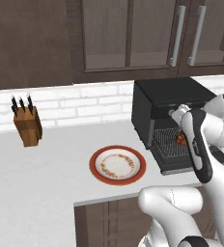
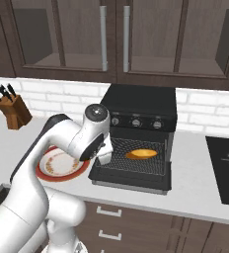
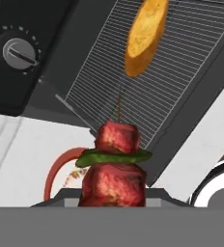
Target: Pick up the kebab skewer and baguette bread, and place them inside the toaster oven. Close the toaster oven door and start by setting the timer.
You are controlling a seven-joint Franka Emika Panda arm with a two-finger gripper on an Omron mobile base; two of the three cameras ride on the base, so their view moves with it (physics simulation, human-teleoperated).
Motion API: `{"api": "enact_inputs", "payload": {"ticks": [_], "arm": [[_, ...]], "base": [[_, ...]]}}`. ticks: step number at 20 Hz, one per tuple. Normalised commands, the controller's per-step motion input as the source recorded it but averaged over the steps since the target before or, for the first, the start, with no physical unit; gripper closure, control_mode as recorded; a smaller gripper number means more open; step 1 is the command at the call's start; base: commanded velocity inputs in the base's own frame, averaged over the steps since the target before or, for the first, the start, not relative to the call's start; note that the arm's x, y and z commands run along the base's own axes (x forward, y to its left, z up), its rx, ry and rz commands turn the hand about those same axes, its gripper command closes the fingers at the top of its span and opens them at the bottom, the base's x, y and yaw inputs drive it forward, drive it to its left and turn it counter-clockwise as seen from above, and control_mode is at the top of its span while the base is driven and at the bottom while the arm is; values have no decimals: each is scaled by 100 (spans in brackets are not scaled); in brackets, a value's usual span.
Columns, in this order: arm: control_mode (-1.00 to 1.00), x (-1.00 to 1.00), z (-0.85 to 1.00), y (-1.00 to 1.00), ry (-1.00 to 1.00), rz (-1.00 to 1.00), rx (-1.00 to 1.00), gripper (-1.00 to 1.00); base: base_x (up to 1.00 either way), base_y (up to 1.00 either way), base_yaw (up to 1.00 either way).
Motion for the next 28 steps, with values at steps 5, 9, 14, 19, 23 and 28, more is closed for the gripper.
{"api": "enact_inputs", "payload": {"ticks": [5, 9, 14, 19, 23, 28], "arm": [[-100, 0, 0, -39, -4, -39, 11, 100], [-100, 1, 0, -29, -5, -37, 14, 100], [-100, 16, 0, -13, -8, -24, 18, 100], [-100, 32, 0, -1, -7, -12, 12, 100], [-100, 32, -1, 0, -7, 0, 2, 100], [-100, 24, -9, -2, -9, 0, 0, 100]], "base": [[0, 0, 0], [0, 0, 0], [0, 0, 0], [0, 0, 0], [0, 0, 0], [0, 0, 0]]}}
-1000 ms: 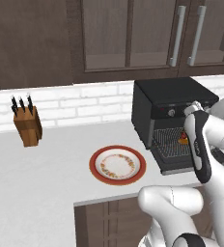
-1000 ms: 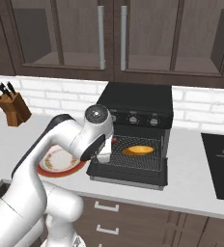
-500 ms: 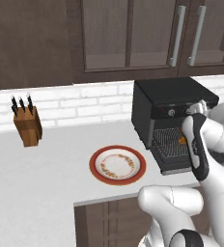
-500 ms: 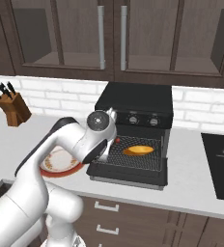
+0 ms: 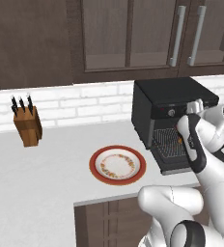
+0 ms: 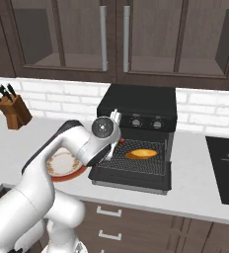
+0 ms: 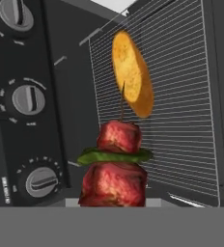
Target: Pick up the kebab skewer and baguette bread, and place them inside the toaster oven. Close the toaster oven door and start by setting the timer.
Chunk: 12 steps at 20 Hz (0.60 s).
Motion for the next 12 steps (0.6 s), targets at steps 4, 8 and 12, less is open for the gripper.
{"api": "enact_inputs", "payload": {"ticks": [4, 8, 12], "arm": [[-100, 6, -11, -14, -10, 0, 0, 100], [-100, 19, -20, -5, -9, 0, -3, 100], [-100, 16, -7, 0, -4, 0, -5, 100]], "base": [[0, 0, 0], [0, 0, 0], [0, 0, 0]]}}
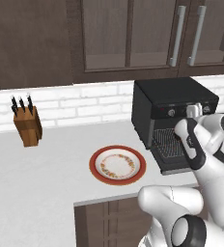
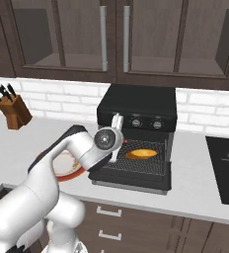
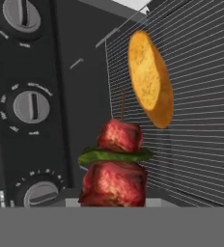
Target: Pick up the kebab skewer and baguette bread, and place them inside the toaster oven. Close the toaster oven door and start by setting the timer.
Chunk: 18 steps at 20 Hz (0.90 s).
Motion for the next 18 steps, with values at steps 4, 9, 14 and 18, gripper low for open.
{"api": "enact_inputs", "payload": {"ticks": [4, 9, 14, 18], "arm": [[-100, 12, 0, -9, 0, 0, -3, 100], [-100, 7, 0, -12, 0, 0, -3, 100], [-100, 0, -4, -2, 0, 0, -4, 100], [-100, 0, -10, 1, 1, 0, -6, 100]], "base": [[0, 0, 0], [0, 0, 0], [0, 0, 0], [0, 0, 0]]}}
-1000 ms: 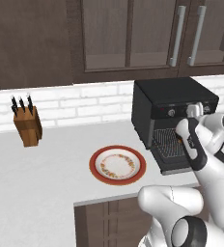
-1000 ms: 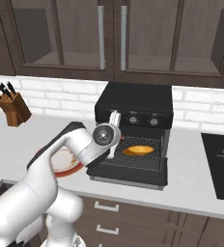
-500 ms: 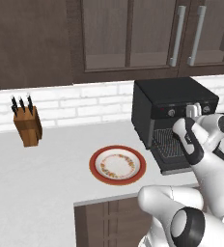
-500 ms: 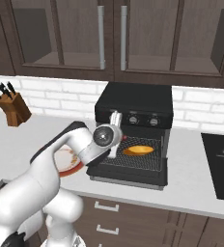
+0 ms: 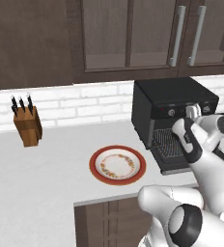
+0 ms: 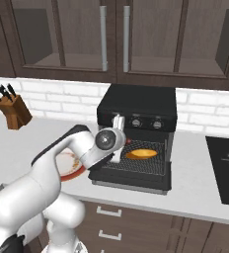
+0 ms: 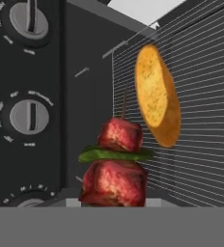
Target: Pick up the kebab skewer and baguette bread, and place them inside the toaster oven. Close the toaster oven door and start by setting the timer.
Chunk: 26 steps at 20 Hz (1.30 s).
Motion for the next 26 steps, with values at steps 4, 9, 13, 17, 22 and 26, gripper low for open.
{"api": "enact_inputs", "payload": {"ticks": [4, 9, 13, 17, 22, 26], "arm": [[-100, 0, -11, 8, 3, 0, -7, 100], [-100, 0, -9, 2, 4, 0, -4, 100], [-100, 9, 0, 0, 3, 0, 0, 100], [-100, 12, 0, 0, 2, 0, 0, 100], [-100, 15, 0, 0, 1, 0, 0, 100], [-100, 13, -3, -4, 0, 0, 0, 100]], "base": [[0, 0, 0], [0, 0, 0], [0, 0, 0], [0, 0, 0], [0, 0, 0], [0, 0, 0]]}}
